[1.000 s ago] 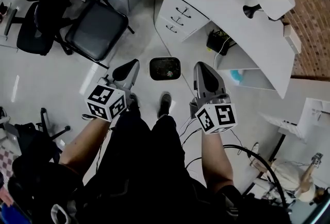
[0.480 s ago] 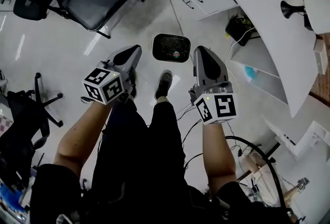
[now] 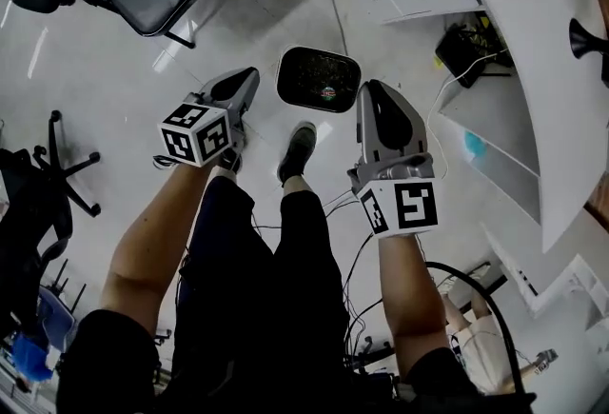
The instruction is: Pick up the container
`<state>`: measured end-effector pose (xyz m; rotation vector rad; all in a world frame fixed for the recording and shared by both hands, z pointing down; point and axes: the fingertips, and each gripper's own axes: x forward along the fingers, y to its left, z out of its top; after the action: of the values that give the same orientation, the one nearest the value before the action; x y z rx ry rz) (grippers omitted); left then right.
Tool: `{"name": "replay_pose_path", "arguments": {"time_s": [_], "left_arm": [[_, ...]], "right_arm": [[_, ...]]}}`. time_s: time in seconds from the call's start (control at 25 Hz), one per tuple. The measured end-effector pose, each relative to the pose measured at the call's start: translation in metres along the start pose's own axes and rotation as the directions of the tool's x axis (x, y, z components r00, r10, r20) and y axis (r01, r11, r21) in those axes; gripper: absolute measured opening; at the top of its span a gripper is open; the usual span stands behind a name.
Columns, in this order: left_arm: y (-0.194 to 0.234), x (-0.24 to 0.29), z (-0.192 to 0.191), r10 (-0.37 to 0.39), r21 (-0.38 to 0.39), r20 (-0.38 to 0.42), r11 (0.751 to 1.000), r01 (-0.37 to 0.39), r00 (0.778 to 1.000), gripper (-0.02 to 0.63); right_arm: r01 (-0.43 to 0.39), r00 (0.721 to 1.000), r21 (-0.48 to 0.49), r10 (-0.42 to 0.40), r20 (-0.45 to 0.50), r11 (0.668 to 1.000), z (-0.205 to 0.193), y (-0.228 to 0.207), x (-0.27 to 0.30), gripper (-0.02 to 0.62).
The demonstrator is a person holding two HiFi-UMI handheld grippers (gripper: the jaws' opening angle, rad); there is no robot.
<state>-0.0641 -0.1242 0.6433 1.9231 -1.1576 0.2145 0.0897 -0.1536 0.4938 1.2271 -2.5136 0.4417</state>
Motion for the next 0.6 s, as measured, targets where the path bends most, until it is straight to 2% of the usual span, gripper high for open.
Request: {"name": "replay_pose_path", "arguments": {"time_s": [0.08, 0.32, 0.48, 0.6], "left_arm": [[0.014, 0.015, -0.017, 0.015, -0.026, -0.015, 1.0, -0.015, 1.0, 0.012], [0.07, 0.058, -0.067, 0.067, -0.169, -0.029, 0.983, -0.071, 0.997, 0.012], [0.1, 0.084, -0.1, 0.056, -0.165, -0.067, 0.984, -0.067, 0.996, 0.012], [0.125, 0.095, -0.125, 0.081, -0.132, -0.096, 0.987, -0.093, 0.992, 0.012]], "right_arm": [[-0.013, 1.0, 0.003, 0.013, -0.015, 1.0, -0.02, 0.0, 0.011, 0.005], [-0.034, 0.998, 0.051, 0.036, -0.042, 0.998, -0.085, 0.008, 0.05, 0.005], [-0.049, 0.998, 0.05, 0.051, -0.045, 0.998, -0.122, 0.012, 0.071, 0.005], [-0.052, 0.997, 0.062, 0.055, -0.05, 0.997, -0.152, 0.013, 0.081, 0.005]]}}
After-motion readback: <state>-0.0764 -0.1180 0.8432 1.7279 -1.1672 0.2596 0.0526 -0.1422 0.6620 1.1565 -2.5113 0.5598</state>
